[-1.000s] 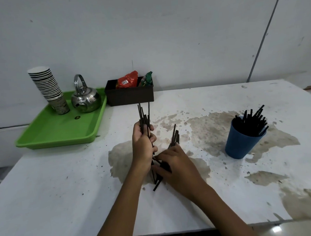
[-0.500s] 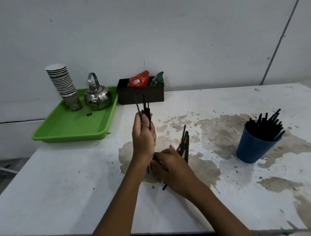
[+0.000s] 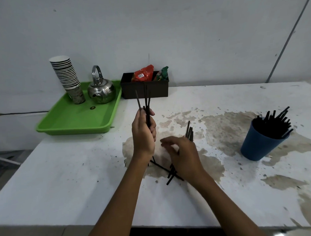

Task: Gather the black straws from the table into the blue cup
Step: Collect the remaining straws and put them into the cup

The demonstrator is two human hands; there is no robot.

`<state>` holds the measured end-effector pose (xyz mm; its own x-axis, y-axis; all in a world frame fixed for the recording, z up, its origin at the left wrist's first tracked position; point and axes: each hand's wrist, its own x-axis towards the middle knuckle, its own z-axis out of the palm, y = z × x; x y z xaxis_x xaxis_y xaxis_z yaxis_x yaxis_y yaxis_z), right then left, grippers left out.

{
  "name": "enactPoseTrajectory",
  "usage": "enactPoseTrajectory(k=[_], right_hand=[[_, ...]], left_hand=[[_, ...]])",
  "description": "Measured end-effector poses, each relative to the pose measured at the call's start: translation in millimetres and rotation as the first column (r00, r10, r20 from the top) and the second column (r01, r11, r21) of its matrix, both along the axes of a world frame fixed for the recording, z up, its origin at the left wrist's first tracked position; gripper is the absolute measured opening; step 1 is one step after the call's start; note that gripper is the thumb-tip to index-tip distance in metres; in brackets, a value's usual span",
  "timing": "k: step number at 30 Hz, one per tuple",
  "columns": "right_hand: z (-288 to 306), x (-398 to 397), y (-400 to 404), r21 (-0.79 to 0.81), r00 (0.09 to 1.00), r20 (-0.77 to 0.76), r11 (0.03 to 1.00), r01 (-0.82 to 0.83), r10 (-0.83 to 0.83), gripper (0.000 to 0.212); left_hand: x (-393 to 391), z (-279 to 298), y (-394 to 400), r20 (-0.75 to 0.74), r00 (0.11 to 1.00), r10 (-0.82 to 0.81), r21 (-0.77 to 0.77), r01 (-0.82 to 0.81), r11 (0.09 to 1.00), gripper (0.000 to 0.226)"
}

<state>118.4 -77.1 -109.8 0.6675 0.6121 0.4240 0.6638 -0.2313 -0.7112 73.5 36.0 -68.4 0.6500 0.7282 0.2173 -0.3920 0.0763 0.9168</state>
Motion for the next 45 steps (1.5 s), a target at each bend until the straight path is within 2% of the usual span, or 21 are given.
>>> enactPoseTrajectory(k=[3, 5, 7, 10, 14, 17, 21, 23, 27, 31, 34, 41, 45], right_hand=[[14.4, 7.0, -3.1, 0.06, 0.985, -0.168, 0.998, -0.015, 0.025, 0.016], [17.7, 12.0, -6.5, -0.003, 0.972, -0.206, 0.993, -0.115, 0.112, 0.019], [13.8, 12.0, -8.0, -0.15, 0.968, -0.161, 0.965, -0.215, 0.191, 0.025], [0.4, 4.5, -3.5, -0.253, 0.98, -0.017, 0.947, -0.198, 0.2, 0.023], [-4.5, -5.1, 4.2, -0.157, 0.988, 0.043, 0.977, -0.142, 0.15, 0.006], [-10.4, -5.6, 7.0, -0.142, 0.994, 0.061, 0.987, -0.079, 0.088, 0.005], [-12.0, 1.0, 5.2, -0.187, 0.991, 0.051, 0.976, -0.113, 0.124, 0.008], [-1.4, 6.2, 0.5, -0.138, 0.992, -0.046, 0.983, -0.123, 0.117, 0.009], [37.3, 13.4, -4.2, 0.065, 0.96, -0.266, 0.995, -0.077, 0.092, 0.027], [68.8, 12.4, 4.8, 0.161, 0.909, -0.36, 0.974, -0.16, 0.209, 0.047], [83.0, 13.5, 11.1, 0.173, 0.907, -0.331, 0.962, -0.213, 0.26, 0.051], [104.4, 23.2, 16.9, 0.215, 0.879, -0.331, 0.934, -0.284, 0.343, 0.045], [110.8, 24.3, 22.5, 0.209, 0.923, -0.238, 0.944, -0.254, 0.301, 0.033]], left_hand=[[0.8, -5.6, -2.4, 0.01, 1.0, 0.01, 0.012, -0.01, 1.0, 0.035], [0.5, -8.6, -4.8, 0.028, 1.0, 0.007, 0.017, -0.008, 1.0, 0.034], [-0.6, -9.9, -7.0, 0.042, 0.999, 0.003, 0.019, -0.004, 1.0, 0.034], [-2.7, -10.0, -8.2, 0.06, 0.998, -0.013, 0.006, 0.013, 1.0, 0.037], [-7.0, -14.2, -10.0, 0.029, 0.999, -0.023, 0.002, 0.023, 1.0, 0.048], [-10.7, -20.1, -12.8, 0.0, 1.0, -0.003, -0.004, 0.003, 1.0, 0.052], [-15.1, -19.9, -12.8, -0.044, 0.999, 0.01, -0.023, -0.011, 1.0, 0.06], [-15.3, -17.6, -12.9, -0.082, 0.997, 0.015, -0.002, -0.015, 1.0, 0.062], [-11.6, -17.1, -14.6, -0.149, 0.988, 0.05, 0.087, -0.037, 0.996, 0.054], [-8.3, -18.7, -18.8, -0.181, 0.982, 0.046, 0.15, -0.018, 0.989, 0.058], [-7.4, -20.8, -20.2, -0.167, 0.985, 0.045, 0.186, -0.014, 0.983, 0.057], [-6.4, -22.1, -20.4, -0.187, 0.981, 0.05, 0.206, -0.01, 0.978, 0.056], [-7.4, -21.0, -20.9, -0.183, 0.981, 0.069, 0.262, -0.019, 0.965, 0.055]])
